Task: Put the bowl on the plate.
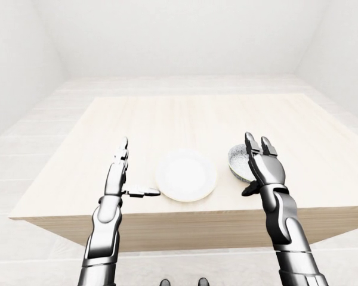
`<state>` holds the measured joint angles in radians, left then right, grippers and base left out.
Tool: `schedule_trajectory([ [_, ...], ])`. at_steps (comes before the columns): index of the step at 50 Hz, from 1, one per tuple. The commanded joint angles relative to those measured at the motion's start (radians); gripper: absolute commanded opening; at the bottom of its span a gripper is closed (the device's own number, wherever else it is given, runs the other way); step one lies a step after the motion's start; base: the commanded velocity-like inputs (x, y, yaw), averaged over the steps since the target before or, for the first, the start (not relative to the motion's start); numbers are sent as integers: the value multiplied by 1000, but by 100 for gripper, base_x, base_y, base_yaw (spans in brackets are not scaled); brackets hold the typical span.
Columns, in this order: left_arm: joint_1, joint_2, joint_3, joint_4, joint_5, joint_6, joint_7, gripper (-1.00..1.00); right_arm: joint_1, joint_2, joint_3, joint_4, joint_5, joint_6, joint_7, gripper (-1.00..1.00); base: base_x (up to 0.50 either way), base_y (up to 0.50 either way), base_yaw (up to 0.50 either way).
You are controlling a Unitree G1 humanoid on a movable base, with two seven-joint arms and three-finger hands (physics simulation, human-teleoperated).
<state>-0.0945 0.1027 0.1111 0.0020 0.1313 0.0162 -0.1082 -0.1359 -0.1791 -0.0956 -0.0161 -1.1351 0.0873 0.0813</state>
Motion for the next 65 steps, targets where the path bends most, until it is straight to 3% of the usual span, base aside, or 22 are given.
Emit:
schedule_trajectory([
  [1, 8, -2, 2, -7, 19, -8, -4, 100, -1, -1, -4, 6, -15, 0, 5, 100, 0, 0, 0],
  [21, 14, -10, 1, -34, 16, 1, 0, 100, -5, -10, -4, 75, -26, 0, -28, 100, 0, 0, 0],
  [29, 15, -11, 2, -58, 12, 20, -3, 100, -3, -10, 4, 90, -40, 0, -33, 100, 0, 0, 0],
  [37, 20, -11, 2, -57, 14, 11, -3, 100, -17, -13, 10, 144, -50, 0, -41, 100, 0, 0, 0],
  [57, 25, -13, 5, -83, 8, 28, -3, 100, -54, -35, 21, 308, -51, 0, -66, 100, 0, 0, 0],
  [65, 26, -11, 8, -75, 6, 18, -4, 100, -75, -47, 23, 371, -40, 0, -77, 100, 0, 0, 0],
])
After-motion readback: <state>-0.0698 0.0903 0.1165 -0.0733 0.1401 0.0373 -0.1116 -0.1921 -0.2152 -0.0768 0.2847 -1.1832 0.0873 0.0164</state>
